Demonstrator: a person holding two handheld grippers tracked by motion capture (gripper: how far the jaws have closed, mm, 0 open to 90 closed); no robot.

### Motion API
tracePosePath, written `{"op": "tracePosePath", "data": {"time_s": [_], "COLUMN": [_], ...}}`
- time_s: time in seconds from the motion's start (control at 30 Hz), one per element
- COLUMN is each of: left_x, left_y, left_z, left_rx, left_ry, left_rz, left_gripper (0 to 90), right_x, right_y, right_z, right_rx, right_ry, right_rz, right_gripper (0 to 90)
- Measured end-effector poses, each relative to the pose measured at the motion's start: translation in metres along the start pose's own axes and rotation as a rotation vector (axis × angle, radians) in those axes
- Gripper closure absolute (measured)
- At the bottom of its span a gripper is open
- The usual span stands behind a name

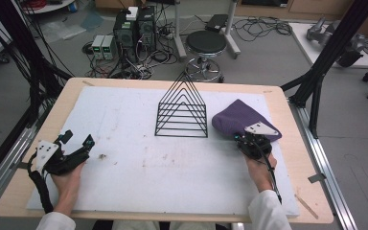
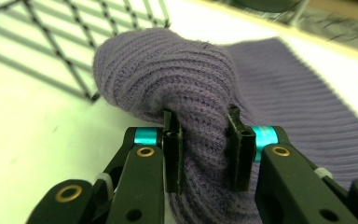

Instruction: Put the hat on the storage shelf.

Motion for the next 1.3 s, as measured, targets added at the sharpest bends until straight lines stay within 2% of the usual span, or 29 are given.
{"op": "tracePosePath", "data": {"time_s": [0.1, 0.27, 0.37, 0.47, 0.6, 0.67, 0.73, 0.87, 0.9, 1.07, 1.13, 1.2, 1.3], "left_x": [0.0, 0.0, 0.0, 0.0, 0.0, -0.001, -0.001, -0.001, -0.001, -0.001, -0.001, -0.001, -0.001], "left_y": [0.0, -0.001, -0.001, -0.002, -0.004, -0.004, -0.005, -0.006, -0.006, -0.006, -0.006, -0.006, -0.005], "left_z": [0.0, 0.0, 0.001, 0.001, 0.002, 0.003, 0.003, 0.003, 0.003, 0.004, 0.004, 0.004, 0.004], "left_rx": [0.001, -0.002, -0.004, -0.006, -0.011, -0.014, -0.014, -0.014, -0.014, -0.014, -0.015, -0.014, -0.015], "left_ry": [0.001, 0.001, 0.003, 0.005, 0.003, 0.005, 0.003, 0.01, 0.01, 0.006, 0.007, 0.008, 0.009], "left_rz": [0.0, 0.002, 0.003, 0.002, 0.0, 0.002, 0.002, 0.0, 0.0, 0.0, -0.001, -0.001, -0.001], "left_gripper": [21.3, 21.8, 21.8, 21.8, 21.8, 21.8, 21.8, 21.9, 21.9, 21.9, 21.9, 21.9, 21.9], "right_x": [0.005, 0.014, 0.021, 0.028, 0.037, 0.04, 0.044, 0.05, 0.05, 0.059, 0.065, 0.067, 0.075], "right_y": [0.005, 0.01, 0.016, 0.021, 0.026, 0.029, 0.033, 0.043, 0.043, 0.057, 0.064, 0.066, 0.075], "right_z": [0.003, 0.005, 0.005, 0.006, 0.005, 0.004, 0.003, 0.001, 0.001, -0.002, -0.003, -0.003, -0.005], "right_rx": [-0.049, -0.094, -0.135, -0.154, -0.171, -0.185, -0.203, -0.208, -0.208, -0.24, -0.245, -0.246, -0.243], "right_ry": [-0.026, -0.017, -0.021, -0.011, -0.013, 0.001, 0.006, 0.006, 0.006, -0.001, -0.014, -0.011, -0.019], "right_rz": [0.047, 0.096, 0.142, 0.188, 0.221, 0.241, 0.273, 0.354, 0.354, 0.43, 0.476, 0.488, 0.548], "right_gripper": [72.8, 72.8, 72.8, 72.8, 72.8, 72.8, 72.7, 72.7, 72.7, 72.7, 72.6, 72.6, 72.5]}}
Point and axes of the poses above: each handheld gripper's, and its own axes: y roughly backward along the jaws, x roughly out of its top, z roughly to its right, the point moved 5 cm from there along -y, roughly forward along the jaws, and after that the axes turned 10 degrees about y, right-handed, at the moved point
